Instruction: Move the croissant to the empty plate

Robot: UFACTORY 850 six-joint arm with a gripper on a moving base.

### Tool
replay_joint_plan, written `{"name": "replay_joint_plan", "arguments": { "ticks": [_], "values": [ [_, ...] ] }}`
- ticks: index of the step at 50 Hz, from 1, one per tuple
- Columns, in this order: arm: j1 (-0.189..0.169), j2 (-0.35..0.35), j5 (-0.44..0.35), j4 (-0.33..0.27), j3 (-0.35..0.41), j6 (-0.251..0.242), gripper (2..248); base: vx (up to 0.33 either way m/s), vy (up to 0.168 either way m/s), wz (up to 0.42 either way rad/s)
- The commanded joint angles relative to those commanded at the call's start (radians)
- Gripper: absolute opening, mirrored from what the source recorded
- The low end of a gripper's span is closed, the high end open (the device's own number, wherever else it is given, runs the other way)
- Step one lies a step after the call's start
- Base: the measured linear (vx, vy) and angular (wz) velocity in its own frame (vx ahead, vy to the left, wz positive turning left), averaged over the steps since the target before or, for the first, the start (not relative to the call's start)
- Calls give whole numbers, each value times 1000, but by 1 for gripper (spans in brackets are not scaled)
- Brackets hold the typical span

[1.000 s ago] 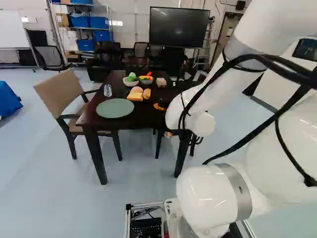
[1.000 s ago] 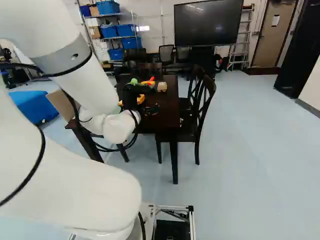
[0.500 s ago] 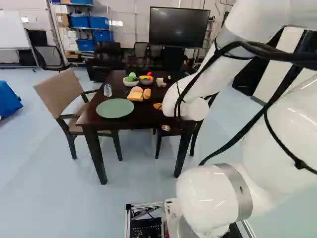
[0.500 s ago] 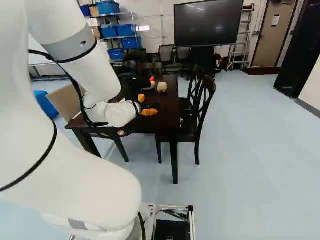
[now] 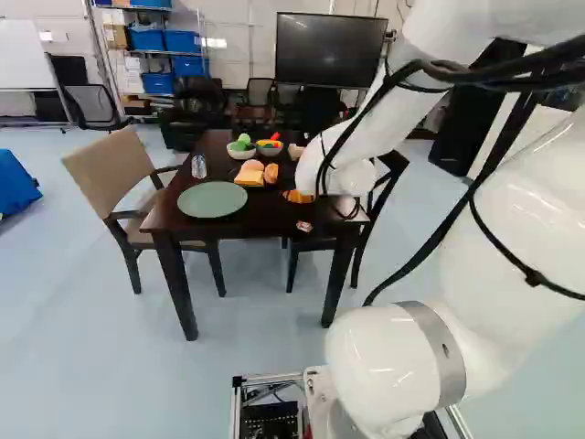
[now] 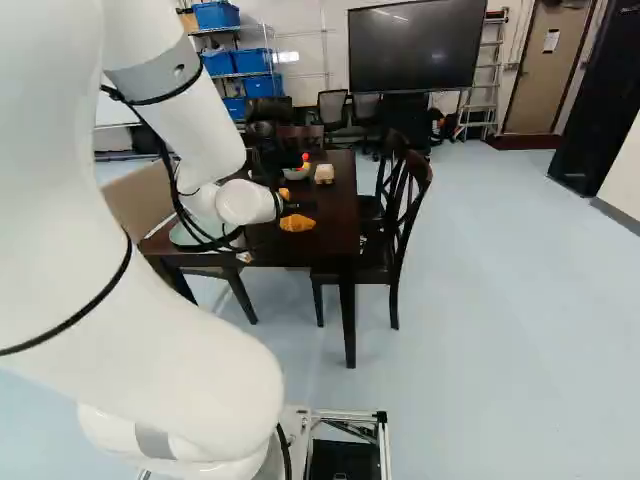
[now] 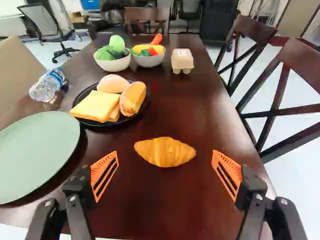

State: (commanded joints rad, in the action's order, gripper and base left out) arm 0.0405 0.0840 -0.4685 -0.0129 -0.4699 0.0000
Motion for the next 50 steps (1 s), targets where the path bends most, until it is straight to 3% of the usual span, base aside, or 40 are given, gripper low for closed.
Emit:
{"name": "replay_joint_plan", "arguments": {
  "ticks": [50],
  "values": [
    [-6,-116,414,-19,-246,0,247,0,0,0]
  ]
}}
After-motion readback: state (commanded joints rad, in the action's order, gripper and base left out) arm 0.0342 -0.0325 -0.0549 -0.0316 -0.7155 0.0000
